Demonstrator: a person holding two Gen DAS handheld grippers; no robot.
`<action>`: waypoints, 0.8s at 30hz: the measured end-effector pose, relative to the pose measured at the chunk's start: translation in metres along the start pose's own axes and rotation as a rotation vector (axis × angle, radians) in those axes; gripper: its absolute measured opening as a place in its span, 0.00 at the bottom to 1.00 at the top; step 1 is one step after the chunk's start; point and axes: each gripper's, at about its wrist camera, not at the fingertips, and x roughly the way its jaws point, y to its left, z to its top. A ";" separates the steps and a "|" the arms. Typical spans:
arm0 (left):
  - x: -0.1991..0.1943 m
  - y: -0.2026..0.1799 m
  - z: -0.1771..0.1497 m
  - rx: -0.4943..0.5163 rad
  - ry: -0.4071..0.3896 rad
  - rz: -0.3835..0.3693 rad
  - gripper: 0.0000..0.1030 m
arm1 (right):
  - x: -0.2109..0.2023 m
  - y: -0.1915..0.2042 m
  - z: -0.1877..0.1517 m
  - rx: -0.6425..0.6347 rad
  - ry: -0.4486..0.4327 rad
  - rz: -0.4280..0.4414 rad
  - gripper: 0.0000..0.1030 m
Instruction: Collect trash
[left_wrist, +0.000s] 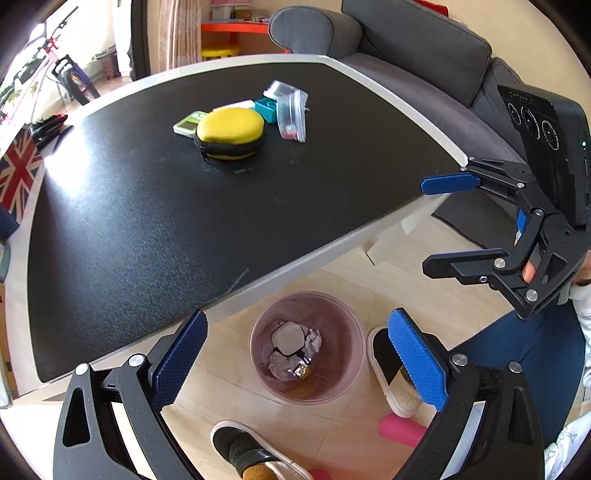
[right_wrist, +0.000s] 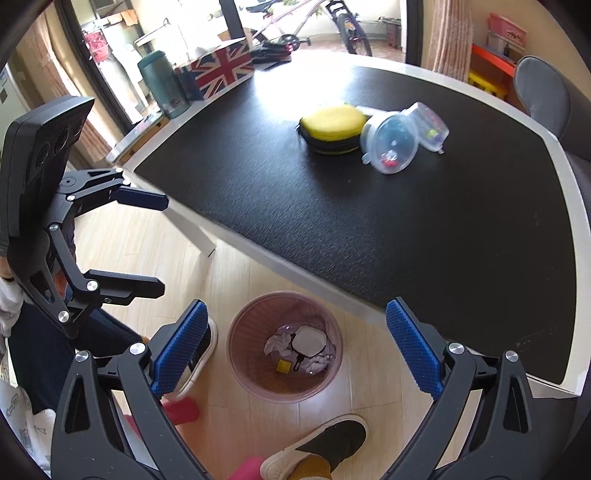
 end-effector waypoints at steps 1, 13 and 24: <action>-0.002 0.001 0.002 -0.002 -0.012 0.003 0.92 | -0.003 -0.002 0.002 0.008 -0.016 -0.008 0.93; -0.027 0.011 0.025 -0.043 -0.148 0.064 0.92 | -0.023 -0.016 0.025 0.064 -0.143 -0.084 0.93; -0.040 0.024 0.040 -0.078 -0.236 0.119 0.92 | -0.034 -0.022 0.040 0.090 -0.214 -0.141 0.94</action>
